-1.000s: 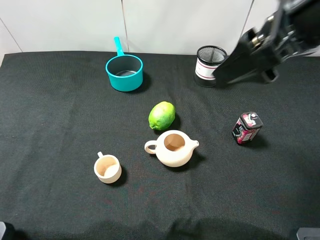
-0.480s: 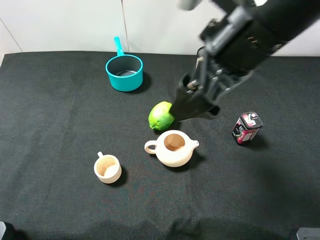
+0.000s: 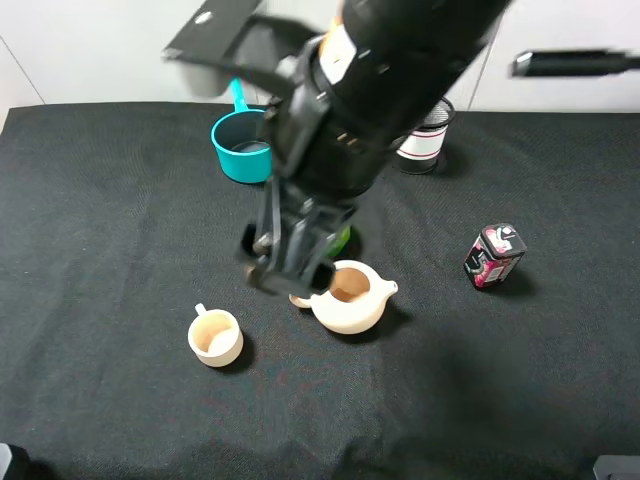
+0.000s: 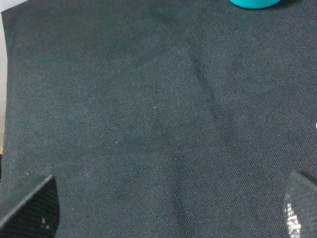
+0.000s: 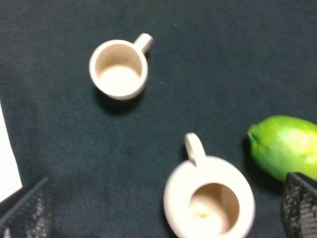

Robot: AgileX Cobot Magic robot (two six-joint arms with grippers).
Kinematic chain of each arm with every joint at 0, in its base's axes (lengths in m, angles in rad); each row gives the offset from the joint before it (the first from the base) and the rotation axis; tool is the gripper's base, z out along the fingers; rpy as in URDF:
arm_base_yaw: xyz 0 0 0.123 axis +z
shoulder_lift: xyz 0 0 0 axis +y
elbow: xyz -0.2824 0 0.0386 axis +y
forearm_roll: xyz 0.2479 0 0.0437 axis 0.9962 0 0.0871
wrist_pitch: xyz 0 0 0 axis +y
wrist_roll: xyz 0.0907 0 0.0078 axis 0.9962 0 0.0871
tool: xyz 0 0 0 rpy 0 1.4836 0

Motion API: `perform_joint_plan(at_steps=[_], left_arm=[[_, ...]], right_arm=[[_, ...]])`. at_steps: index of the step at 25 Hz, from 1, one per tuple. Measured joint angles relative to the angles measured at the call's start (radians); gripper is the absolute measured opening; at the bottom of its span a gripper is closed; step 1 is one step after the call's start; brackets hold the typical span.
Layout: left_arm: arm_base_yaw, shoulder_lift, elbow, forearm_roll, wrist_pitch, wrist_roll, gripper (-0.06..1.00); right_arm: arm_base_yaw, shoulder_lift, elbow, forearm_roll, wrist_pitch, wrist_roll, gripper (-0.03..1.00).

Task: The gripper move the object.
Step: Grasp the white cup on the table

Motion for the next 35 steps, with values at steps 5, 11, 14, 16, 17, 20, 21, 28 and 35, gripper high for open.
perform_joint_plan(at_steps=[5,11,14,16,17,20,21,28,35], left_arm=[[0.0,0.0,0.0,0.0,0.0,0.0,0.96],[0.0,0.0,0.0,0.0,0.0,0.0,0.96],[0.0,0.0,0.0,0.0,0.0,0.0,0.96],[0.0,0.0,0.0,0.0,0.0,0.0,0.96],[0.0,0.0,0.0,0.0,0.0,0.0,0.96],[0.0,0.0,0.0,0.0,0.0,0.0,0.96],[0.0,0.0,0.0,0.0,0.0,0.0,0.96],[0.0,0.0,0.0,0.0,0.0,0.0,0.96],[0.0,0.0,0.0,0.0,0.0,0.0,0.96]], right_arm=[[0.063,0.075,-0.037,-0.004,-0.02,-0.001,0.69],[0.116,0.153,-0.046,-0.004,-0.059,-0.005,0.69],[0.133,0.186,-0.046,-0.007,-0.083,-0.017,0.69],[0.137,0.209,-0.046,-0.002,-0.099,-0.02,0.69],[0.138,0.219,-0.046,0.005,-0.106,-0.021,0.69],[0.14,0.247,-0.046,0.012,-0.135,-0.023,0.69],[0.14,0.255,-0.046,0.012,-0.141,-0.023,0.69],[0.14,0.321,-0.046,0.018,-0.205,-0.023,0.69],[0.14,0.397,-0.046,0.017,-0.244,-0.023,0.69]])
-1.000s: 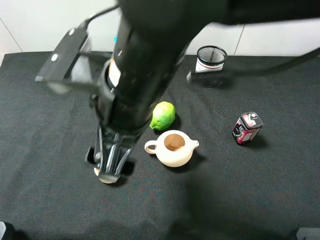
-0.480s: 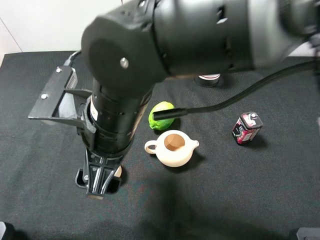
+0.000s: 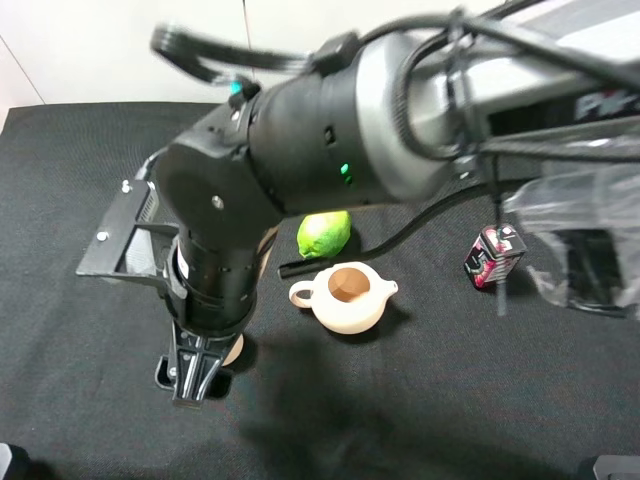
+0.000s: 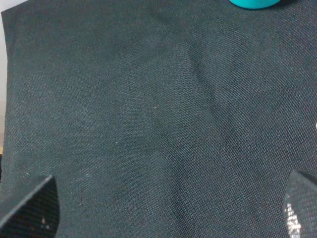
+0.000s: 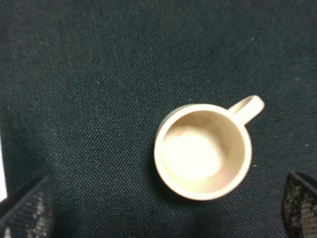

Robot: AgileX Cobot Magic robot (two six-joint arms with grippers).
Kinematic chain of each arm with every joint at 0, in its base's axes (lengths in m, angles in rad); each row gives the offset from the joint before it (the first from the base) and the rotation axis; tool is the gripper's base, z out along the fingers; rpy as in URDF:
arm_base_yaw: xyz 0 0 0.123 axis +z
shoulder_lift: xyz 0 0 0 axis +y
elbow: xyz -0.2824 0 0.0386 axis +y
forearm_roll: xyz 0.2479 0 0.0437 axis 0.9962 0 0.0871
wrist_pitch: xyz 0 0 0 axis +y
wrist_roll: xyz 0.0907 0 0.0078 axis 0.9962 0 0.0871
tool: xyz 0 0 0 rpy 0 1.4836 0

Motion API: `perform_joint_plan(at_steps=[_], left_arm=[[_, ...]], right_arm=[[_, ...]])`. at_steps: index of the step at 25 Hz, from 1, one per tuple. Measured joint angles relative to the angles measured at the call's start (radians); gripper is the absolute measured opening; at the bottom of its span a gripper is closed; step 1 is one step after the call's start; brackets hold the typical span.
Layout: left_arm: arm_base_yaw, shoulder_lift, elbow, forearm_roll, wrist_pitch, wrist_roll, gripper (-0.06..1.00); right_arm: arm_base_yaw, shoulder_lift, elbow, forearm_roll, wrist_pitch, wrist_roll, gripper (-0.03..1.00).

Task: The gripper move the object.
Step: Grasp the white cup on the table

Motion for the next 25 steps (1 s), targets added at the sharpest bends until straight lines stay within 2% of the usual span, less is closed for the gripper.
perform_joint_plan(at_steps=[15,25], left_arm=[[0.0,0.0,0.0,0.0,0.0,0.0,0.96],[0.0,0.0,0.0,0.0,0.0,0.0,0.96]], right_arm=[[0.0,0.091,0.0,-0.048,-0.088,0.0,0.69],[-0.035,0.149,-0.001,-0.033,-0.12,0.0,0.69]])
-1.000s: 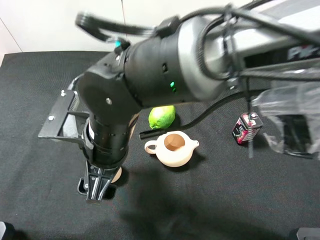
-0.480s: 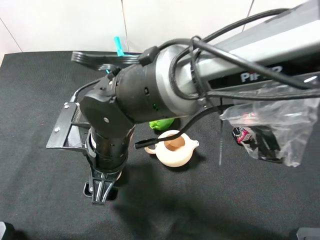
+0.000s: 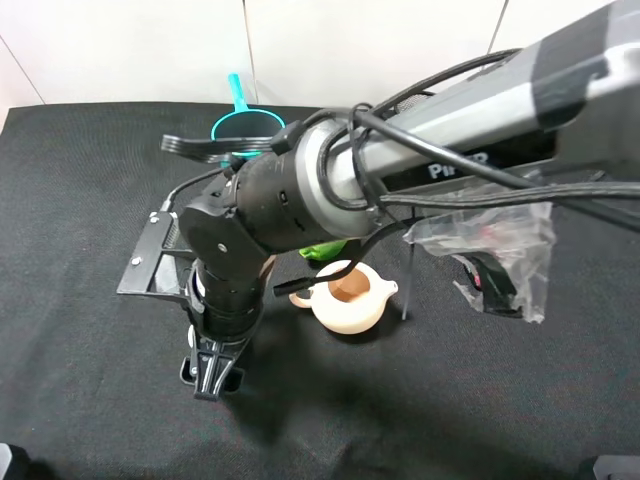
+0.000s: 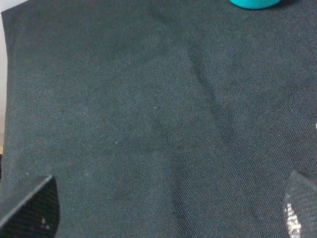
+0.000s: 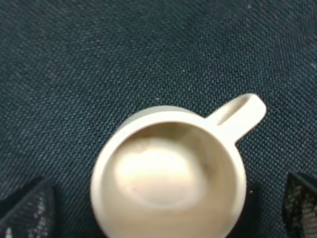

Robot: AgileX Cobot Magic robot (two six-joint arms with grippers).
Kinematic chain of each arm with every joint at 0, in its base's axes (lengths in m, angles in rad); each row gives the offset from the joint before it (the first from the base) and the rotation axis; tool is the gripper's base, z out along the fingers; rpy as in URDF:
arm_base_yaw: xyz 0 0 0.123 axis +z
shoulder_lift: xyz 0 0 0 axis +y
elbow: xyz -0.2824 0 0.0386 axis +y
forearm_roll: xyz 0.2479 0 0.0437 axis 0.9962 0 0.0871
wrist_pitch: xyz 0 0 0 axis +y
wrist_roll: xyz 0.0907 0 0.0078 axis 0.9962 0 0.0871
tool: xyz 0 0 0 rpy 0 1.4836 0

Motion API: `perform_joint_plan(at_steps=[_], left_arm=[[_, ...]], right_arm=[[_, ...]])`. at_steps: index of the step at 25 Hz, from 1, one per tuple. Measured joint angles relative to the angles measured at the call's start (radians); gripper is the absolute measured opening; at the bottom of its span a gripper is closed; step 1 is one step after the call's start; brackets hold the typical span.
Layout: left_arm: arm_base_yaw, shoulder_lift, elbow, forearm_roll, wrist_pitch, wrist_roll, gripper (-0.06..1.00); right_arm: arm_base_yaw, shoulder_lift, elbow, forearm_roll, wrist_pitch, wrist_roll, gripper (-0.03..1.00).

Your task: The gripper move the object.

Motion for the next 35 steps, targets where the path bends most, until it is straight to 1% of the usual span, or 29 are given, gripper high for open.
perform_joint_plan(at_steps=[5,10,12,17,18,35], left_arm=[[0.0,0.0,0.0,0.0,0.0,0.0,0.96],[0.0,0.0,0.0,0.0,0.0,0.0,0.96],[0.0,0.0,0.0,0.0,0.0,0.0,0.96],[0.0,0.0,0.0,0.0,0.0,0.0,0.96],[0.0,0.0,0.0,0.0,0.0,0.0,0.96],[0.0,0.0,0.0,0.0,0.0,0.0,0.96]], right_arm=[[0.0,0.018,0.0,0.002,-0.03,0.0,0.69],[0.0,0.024,0.0,0.005,-0.031,0.0,0.69],[0.0,0.024,0.0,0.005,-0.032,0.0,0.64],[0.0,0.024,0.0,0.005,-0.031,0.0,0.39],[0.0,0.022,0.0,0.007,-0.031,0.0,0.37],[0.0,0.022,0.0,0.009,-0.031,0.0,0.37]])
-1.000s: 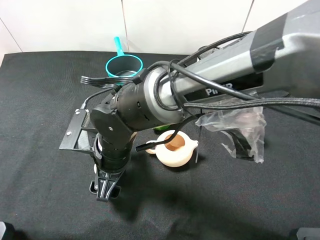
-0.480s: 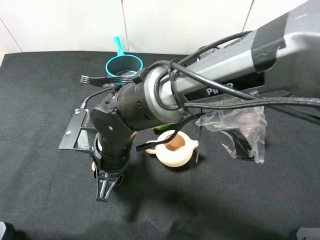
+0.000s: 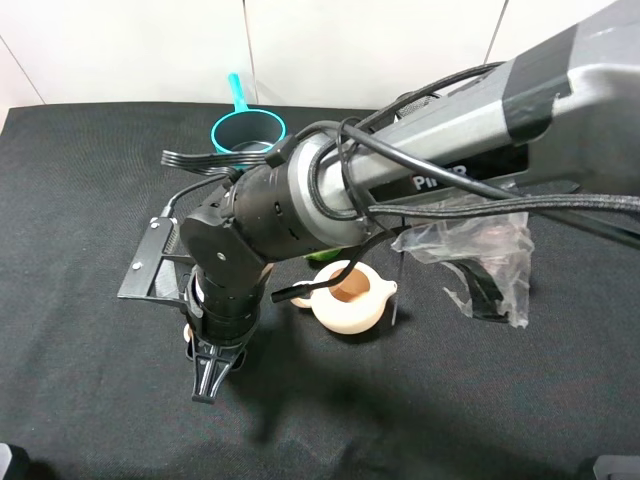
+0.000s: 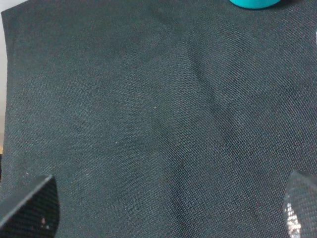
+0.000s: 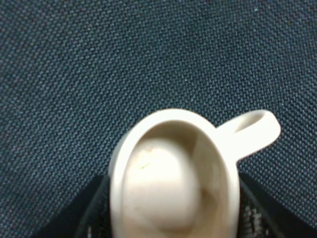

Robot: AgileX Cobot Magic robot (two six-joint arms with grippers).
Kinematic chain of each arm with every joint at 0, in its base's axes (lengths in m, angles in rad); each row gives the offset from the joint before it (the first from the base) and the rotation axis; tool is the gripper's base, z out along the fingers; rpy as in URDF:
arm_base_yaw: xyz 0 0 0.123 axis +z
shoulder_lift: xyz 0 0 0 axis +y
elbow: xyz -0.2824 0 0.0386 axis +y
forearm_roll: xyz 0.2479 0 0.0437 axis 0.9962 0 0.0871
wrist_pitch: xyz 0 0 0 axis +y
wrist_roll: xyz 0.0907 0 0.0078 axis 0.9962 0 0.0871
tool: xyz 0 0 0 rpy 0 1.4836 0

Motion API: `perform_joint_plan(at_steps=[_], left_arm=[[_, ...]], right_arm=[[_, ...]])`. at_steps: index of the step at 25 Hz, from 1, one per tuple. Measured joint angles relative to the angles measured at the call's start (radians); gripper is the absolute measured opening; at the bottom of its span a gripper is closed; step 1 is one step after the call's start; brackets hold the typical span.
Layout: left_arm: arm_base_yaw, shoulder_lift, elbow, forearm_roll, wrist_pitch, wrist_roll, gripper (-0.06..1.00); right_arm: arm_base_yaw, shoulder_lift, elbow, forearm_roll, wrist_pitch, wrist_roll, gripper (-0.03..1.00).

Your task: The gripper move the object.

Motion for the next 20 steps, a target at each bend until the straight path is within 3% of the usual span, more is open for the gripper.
perform_joint_plan(at_steps=[11,20], left_arm=[[0.0,0.0,0.0,0.0,0.0,0.0,0.96],[0.0,0.0,0.0,0.0,0.0,0.0,0.96]], right_arm=[[0.0,-0.041,0.0,0.0,0.017,0.0,0.37],[0.0,-0.084,0.0,0.0,0.089,0.048,0.37]])
